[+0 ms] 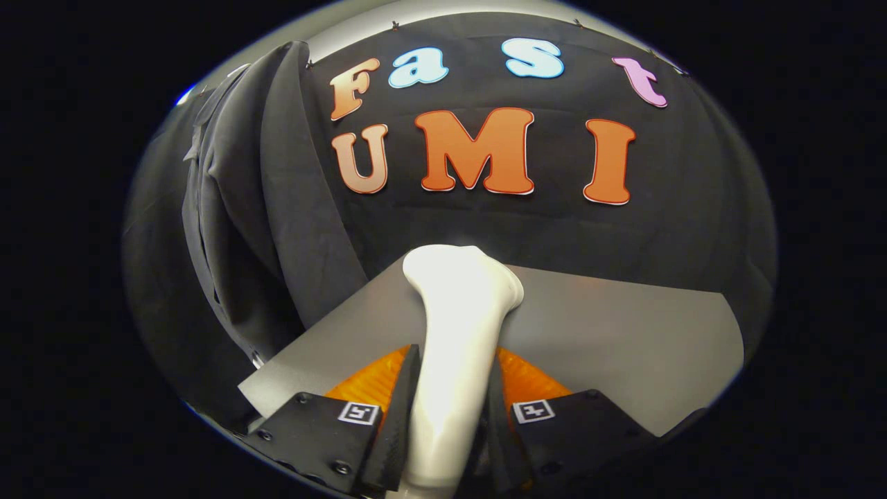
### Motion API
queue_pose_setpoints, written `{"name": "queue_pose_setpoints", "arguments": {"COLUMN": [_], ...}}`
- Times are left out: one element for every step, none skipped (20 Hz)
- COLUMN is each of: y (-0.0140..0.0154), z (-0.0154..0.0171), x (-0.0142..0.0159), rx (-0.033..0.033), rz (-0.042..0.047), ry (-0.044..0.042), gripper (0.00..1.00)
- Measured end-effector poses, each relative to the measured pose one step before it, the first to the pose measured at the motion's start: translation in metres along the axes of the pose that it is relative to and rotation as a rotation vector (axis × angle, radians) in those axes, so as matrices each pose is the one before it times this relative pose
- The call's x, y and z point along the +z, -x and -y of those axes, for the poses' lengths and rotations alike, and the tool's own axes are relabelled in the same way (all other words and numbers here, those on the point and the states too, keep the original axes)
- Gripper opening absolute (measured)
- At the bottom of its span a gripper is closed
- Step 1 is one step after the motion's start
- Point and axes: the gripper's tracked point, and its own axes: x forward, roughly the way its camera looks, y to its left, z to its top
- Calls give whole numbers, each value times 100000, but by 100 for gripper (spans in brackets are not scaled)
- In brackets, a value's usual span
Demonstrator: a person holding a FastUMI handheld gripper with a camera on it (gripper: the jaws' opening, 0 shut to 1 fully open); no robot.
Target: Iron the clothes twice with a garment steamer, once on the left side and once on the right side.
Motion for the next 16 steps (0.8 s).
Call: {"name": "queue_pose_setpoints", "arguments": {"y": [381,733,753,577,771,1185,1021,743,716,962,934,933,860,1032,1107,1436], "z": [51,-125,77,-167,-369,-933,-866,-415,-373,-549,-847,-963,-618,-576,-772,-1263], "x": [691,790,813,530,818,976,220,528,86,333,620,1088,1011,836,828,1261], "rx": [-489,-711,-1088,-405,134,1529,950,-732,-1373,-1436,-1663,-2385,-3678,-3798,-2266,-1418], "rz": [4022,4161,3265,3092,3593,3067,1620,2964,2483,2877,3645,3783,3448,2940,2746,2727], "ry": [33,1202,755,-294,-2198,-2379,113,2037,3338,1810,206,-666,-953,-1488,-1914,-2185], "gripper": [56,55,55,53,51,48,48,45,45,45,45,45,45,45,45,45]}}
